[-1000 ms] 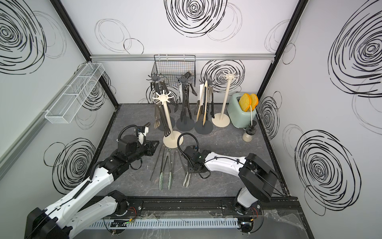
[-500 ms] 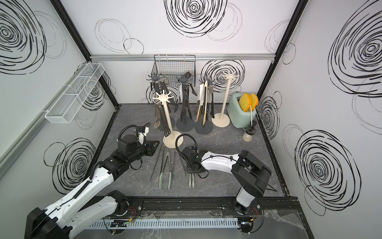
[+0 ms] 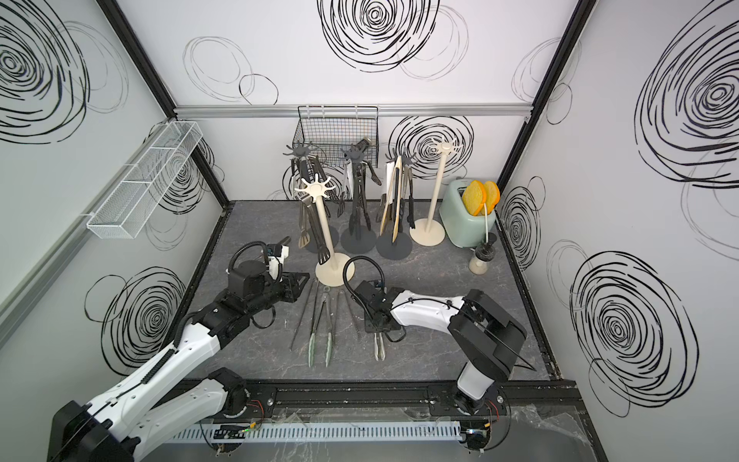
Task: Hang food tongs on kitchen utensil racks
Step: Pick up the food tongs from the center of the board, then hang the food tongs on the rack.
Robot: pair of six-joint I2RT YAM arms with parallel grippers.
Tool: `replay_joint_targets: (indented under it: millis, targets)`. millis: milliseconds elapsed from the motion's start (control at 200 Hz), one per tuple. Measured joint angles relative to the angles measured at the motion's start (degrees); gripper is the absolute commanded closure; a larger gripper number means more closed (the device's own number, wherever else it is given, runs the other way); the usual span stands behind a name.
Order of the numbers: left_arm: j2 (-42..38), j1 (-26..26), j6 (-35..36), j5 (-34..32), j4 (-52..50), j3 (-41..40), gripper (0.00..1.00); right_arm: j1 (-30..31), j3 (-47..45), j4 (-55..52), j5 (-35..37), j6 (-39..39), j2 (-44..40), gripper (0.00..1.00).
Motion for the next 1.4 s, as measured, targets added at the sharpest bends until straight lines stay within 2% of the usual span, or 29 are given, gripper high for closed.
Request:
replay_joint_targets:
  millis: [260,505,735,881,1066,1396]
  targets:
    - [0.15,0.22,0.00,0.39,0.04,0.00,0.67,-3.23,-0.28,-0.81,1.11,-5.75,-3.93,1.00]
    - [0.24,0.55,0.02,1.05,1.14,-0.15,0.68,-3.72,2.23,0.66,1.49,-19.69,-13.53,1.00]
    - [-0.35,0.55,0.04,1.73,2.45,-1.25,0.68,-4.92,3.04,12.15,0.07,-34.80,-27.21,1.00]
    - [-1.22,0.59,0.20,2.25,3.15,-1.44,0.68,-8.79,3.04,22.27,-3.85,-39.80,-32.26,1.00]
    - [-1.70,0.59,0.24,2.38,4.33,-1.57,0.68,-12.68,5.05,30.18,-9.81,-42.95,-30.62,1.00]
    - [-1.70,0.59,0.26,2.40,4.52,-1.73,0.68,-14.05,15.72,35.85,-17.99,-45.11,-19.65,1.00]
